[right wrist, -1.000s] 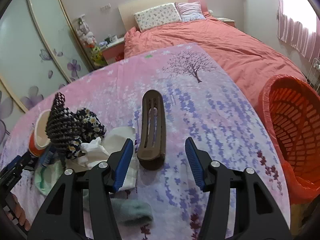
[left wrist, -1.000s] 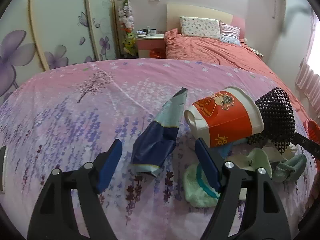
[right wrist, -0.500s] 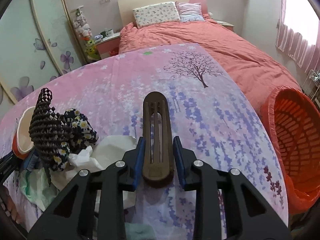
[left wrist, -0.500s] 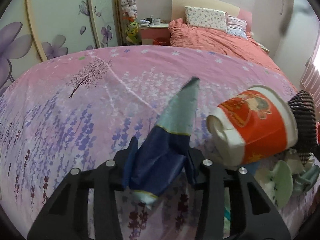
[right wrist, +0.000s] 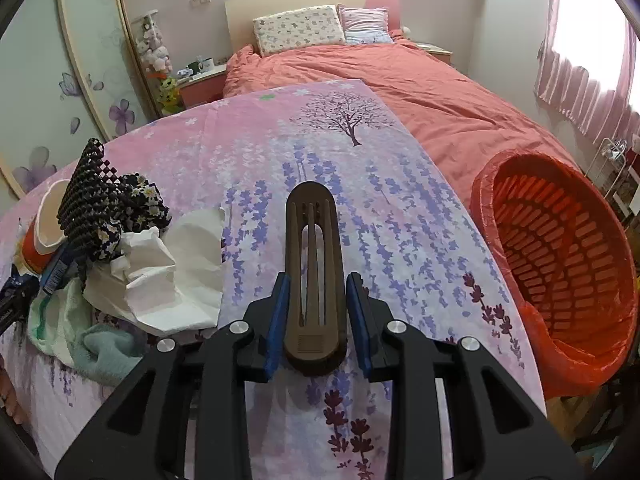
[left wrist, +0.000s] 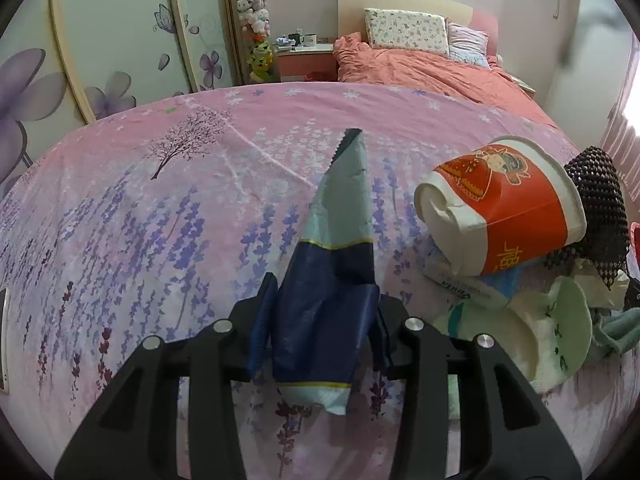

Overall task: Collect trash
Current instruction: 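Carry the comb and blue packet to the orange basket and release both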

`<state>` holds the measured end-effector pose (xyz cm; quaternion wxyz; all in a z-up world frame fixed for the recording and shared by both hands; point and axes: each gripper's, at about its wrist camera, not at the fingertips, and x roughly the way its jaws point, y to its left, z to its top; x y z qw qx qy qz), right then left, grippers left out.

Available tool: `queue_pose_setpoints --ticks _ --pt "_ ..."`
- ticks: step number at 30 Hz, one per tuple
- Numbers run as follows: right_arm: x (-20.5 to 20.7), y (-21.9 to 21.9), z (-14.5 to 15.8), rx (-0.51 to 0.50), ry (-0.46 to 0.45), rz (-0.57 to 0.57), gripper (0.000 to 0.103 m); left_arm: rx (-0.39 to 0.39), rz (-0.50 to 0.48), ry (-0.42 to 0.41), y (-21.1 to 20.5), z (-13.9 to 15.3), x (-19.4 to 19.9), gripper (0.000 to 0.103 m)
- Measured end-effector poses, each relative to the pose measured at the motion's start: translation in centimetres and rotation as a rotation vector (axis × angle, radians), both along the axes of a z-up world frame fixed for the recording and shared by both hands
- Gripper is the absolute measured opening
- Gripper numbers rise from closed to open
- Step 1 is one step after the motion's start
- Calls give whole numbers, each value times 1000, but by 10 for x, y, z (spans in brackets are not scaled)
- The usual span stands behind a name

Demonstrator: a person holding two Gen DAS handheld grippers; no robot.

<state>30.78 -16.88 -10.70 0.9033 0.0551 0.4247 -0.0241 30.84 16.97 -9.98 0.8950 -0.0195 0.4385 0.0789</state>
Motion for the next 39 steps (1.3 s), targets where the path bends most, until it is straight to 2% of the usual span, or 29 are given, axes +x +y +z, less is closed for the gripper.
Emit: queue_pose_setpoints --ticks 5,19,21,22,24,32,39 --pt "0 -3 -1 12 4 -19 37 -5 7 0 1 0 0 44" --pt "-1 -7 -3 29 2 -20 38 -22 26 -3 9 1 -4 44" --pt "-2 -8 -4 44 -1 -15 35 -30 23 -6 10 1 -4 41" --pt "-2 -8 -4 56 -5 -5 29 -32 26 -8 11 2 -5 37" --pt "-3 -8 -4 53 -7 -2 29 -53 22 -19 14 3 -6 16" --pt "-21 -12 5 86 -30 -5 29 -95 -11 -57 18 15 -23 14" --pt "-44 -16 36 85 -110 -1 29 -120 -51 -126 4 53 -47 13"
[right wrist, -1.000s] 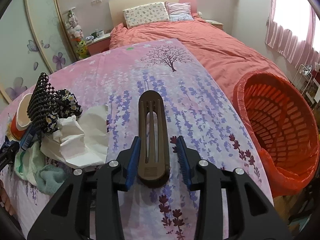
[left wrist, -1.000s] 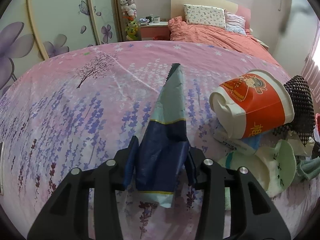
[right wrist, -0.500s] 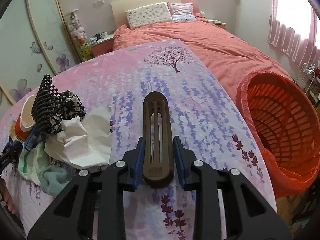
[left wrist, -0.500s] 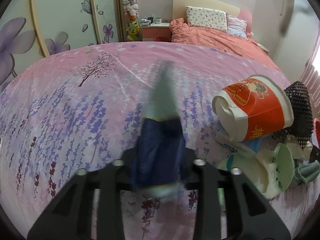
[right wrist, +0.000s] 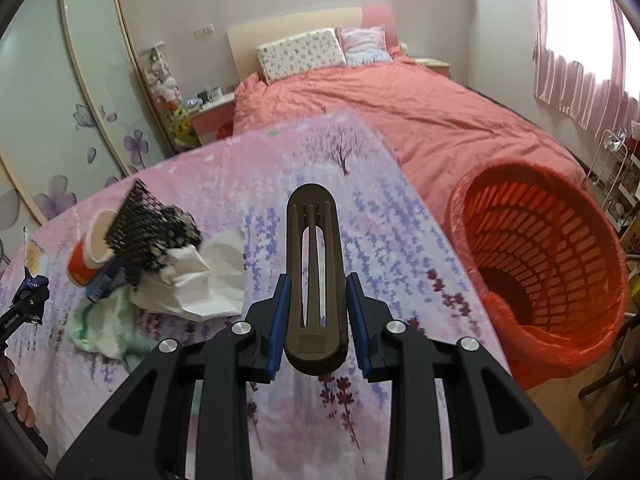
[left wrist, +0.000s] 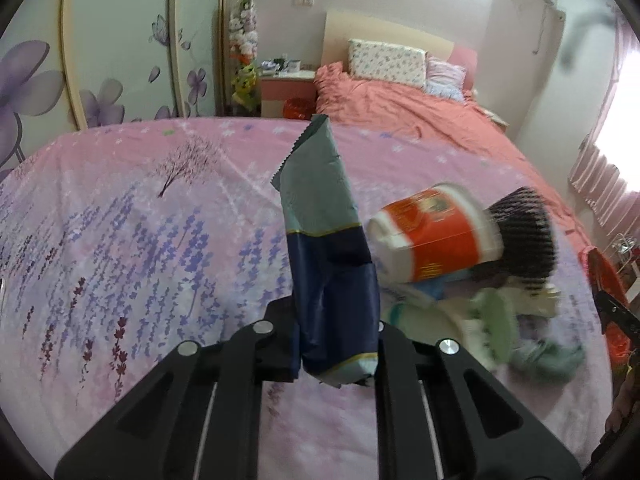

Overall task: Collect trash
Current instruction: 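Carry the comb and blue packet to the orange basket and release both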

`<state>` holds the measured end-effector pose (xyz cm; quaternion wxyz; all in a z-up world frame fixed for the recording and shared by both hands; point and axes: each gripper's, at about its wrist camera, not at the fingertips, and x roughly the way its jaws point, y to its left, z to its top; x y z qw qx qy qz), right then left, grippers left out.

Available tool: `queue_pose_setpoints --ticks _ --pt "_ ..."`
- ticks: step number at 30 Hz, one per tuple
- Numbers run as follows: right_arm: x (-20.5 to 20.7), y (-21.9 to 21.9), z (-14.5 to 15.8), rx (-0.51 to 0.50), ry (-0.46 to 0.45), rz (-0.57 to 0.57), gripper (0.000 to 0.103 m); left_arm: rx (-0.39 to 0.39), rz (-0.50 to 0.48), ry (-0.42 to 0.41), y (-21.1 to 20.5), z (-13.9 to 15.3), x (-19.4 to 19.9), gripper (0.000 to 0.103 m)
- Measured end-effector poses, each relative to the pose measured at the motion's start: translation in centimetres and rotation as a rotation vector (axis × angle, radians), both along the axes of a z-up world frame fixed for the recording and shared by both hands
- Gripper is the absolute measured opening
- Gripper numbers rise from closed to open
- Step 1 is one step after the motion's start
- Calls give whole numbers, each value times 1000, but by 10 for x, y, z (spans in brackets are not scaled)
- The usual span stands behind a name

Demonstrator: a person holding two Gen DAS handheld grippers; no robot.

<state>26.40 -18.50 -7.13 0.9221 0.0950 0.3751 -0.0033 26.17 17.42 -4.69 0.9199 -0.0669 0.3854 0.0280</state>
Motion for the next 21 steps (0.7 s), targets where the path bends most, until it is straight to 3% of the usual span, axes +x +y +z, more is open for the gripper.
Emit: queue_pose_setpoints --ticks 9,21 --pt "-31 -12 33 -4 -79 7 29 -24 -107 -59 -48 49 -30 13" --pt "-67 -62 55 0 -144 -70 29 -78 -309 -59 -156 72 -42 13"
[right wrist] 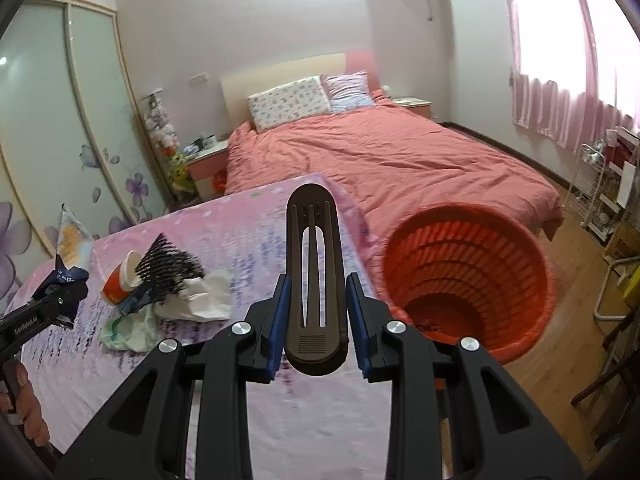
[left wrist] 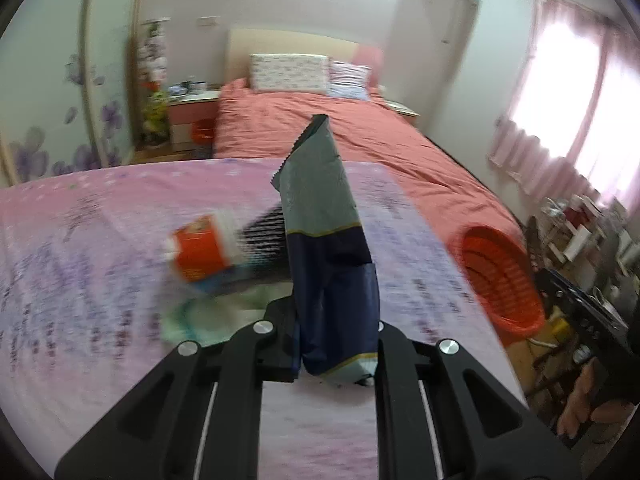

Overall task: Collect trash
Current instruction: 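Carry the comb and blue packet to the orange basket and release both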

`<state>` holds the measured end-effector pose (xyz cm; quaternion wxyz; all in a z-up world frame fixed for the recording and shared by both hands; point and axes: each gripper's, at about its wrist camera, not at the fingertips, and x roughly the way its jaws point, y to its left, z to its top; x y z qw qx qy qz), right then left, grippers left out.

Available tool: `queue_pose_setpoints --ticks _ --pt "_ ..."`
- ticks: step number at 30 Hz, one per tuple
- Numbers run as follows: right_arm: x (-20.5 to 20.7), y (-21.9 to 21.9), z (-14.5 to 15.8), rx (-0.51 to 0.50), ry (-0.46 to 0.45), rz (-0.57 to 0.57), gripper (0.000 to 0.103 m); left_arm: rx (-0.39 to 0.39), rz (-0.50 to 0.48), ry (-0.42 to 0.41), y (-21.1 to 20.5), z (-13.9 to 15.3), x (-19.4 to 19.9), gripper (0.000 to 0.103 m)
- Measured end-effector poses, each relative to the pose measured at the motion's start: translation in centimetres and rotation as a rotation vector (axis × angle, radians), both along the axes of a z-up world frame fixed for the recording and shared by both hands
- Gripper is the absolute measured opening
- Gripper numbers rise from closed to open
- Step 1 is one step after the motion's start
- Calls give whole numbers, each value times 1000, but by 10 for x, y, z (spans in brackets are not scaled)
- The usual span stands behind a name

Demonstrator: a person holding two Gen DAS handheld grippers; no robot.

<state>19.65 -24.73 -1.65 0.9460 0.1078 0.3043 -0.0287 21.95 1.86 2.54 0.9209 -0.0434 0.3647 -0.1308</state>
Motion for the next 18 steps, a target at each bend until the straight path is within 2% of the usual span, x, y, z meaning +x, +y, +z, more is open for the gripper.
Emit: queue_pose_setpoints --ticks 10,18 --pt "-4 -67 -5 21 -16 -120 29 -45 -241 1 -118 -8 -2 13" --pt "13 -124 -30 103 0 -185 29 -23 -397 28 -214 -32 14 13"
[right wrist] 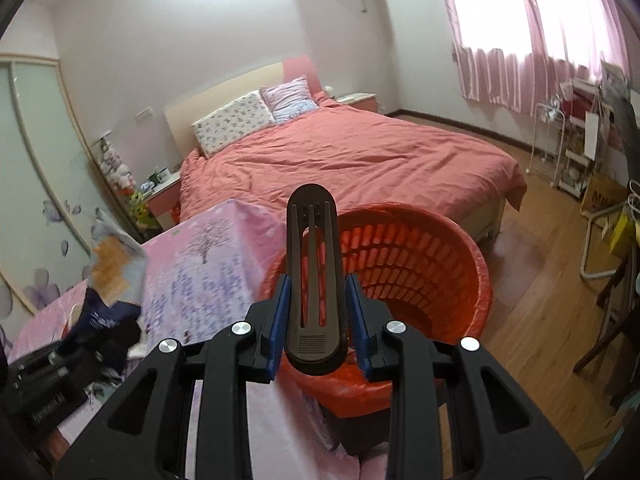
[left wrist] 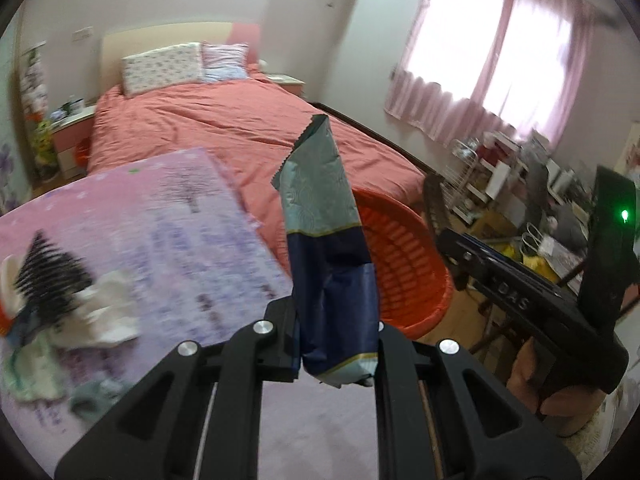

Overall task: Collect trash
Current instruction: 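Carry the comb and blue packet to the orange basket and release both, then grasp the grey sock with the right tool while the left tool grasps the red paper cup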

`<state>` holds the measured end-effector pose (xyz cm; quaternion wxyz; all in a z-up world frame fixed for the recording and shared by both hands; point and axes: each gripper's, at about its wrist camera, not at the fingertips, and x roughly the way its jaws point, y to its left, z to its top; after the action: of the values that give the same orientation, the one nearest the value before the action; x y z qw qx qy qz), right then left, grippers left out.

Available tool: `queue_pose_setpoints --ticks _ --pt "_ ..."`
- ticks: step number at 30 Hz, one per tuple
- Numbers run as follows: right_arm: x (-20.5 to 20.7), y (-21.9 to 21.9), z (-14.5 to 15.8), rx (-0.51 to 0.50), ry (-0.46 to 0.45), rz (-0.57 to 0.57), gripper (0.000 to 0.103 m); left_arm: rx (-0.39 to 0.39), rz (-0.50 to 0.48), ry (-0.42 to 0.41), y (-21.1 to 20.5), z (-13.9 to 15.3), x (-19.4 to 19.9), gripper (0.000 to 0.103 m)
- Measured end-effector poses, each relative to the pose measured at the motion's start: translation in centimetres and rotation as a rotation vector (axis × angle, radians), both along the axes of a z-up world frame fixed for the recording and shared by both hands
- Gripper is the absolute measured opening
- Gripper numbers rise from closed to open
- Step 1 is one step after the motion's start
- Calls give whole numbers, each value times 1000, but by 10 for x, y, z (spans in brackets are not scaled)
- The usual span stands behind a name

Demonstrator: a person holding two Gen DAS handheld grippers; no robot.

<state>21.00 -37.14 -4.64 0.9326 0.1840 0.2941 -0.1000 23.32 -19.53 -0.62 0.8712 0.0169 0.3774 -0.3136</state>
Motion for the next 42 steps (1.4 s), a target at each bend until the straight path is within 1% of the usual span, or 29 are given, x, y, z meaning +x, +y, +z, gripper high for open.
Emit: queue_pose_setpoints --ticks 3,8,11,12,13,14,16,19,20,23,26,29,30,36,38,39,40,41,42 --pt "7 -14 -6 15 2 -18 29 15 -38 5 -29 -9 10 13" --pt "14 -33 -12 34 1 -43 29 46 -64 22 -67 -26 30 15" --pt "23 -44 -19 67 -4 -54 29 67 -50 29 -79 -35 43 30" --pt "27 -49 -23 80 5 -60 30 82 -42 33 -83 -39 48 42" --pt "31 -53 -27 103 15 -62 31 96 -28 36 -86 -43 53 48" --pt "33 -56 -30 123 20 -59 40 108 -16 41 -87 -47 58 48" --pt "35 -59 -36 140 35 -71 51 121 -2 54 -81 -53 63 51" --pt "26 -52 -39 116 44 -81 54 133 29 52 -67 -55 65 57" --pt "25 -50 -39 109 47 -85 56 146 43 39 -59 -55 63 58" --pt "20 -43 -39 77 64 -84 56 165 67 16 -40 -54 55 60" --pt "14 -26 -35 35 75 -69 56 182 101 -16 -11 -50 42 62" --pt "15 -9 -30 7 82 -33 56 187 158 -34 26 -46 30 63" --pt "14 2 -28 -5 84 -13 56 186 188 -37 45 -44 25 63" --pt "13 55 -22 -28 91 96 56 214 337 -49 132 -42 8 66" --pt "12 81 -24 -33 101 154 56 220 395 -48 164 -43 3 68" --pt "13 90 -25 -36 106 176 56 225 432 -47 182 -44 0 69" --pt "13 108 -28 -43 113 218 58 235 477 -45 203 -46 -1 69" --pt "14 122 -30 -45 119 250 58 240 499 -42 212 -47 -2 69" --pt "15 131 -31 -45 122 271 58 246 535 -33 230 -49 -2 70"
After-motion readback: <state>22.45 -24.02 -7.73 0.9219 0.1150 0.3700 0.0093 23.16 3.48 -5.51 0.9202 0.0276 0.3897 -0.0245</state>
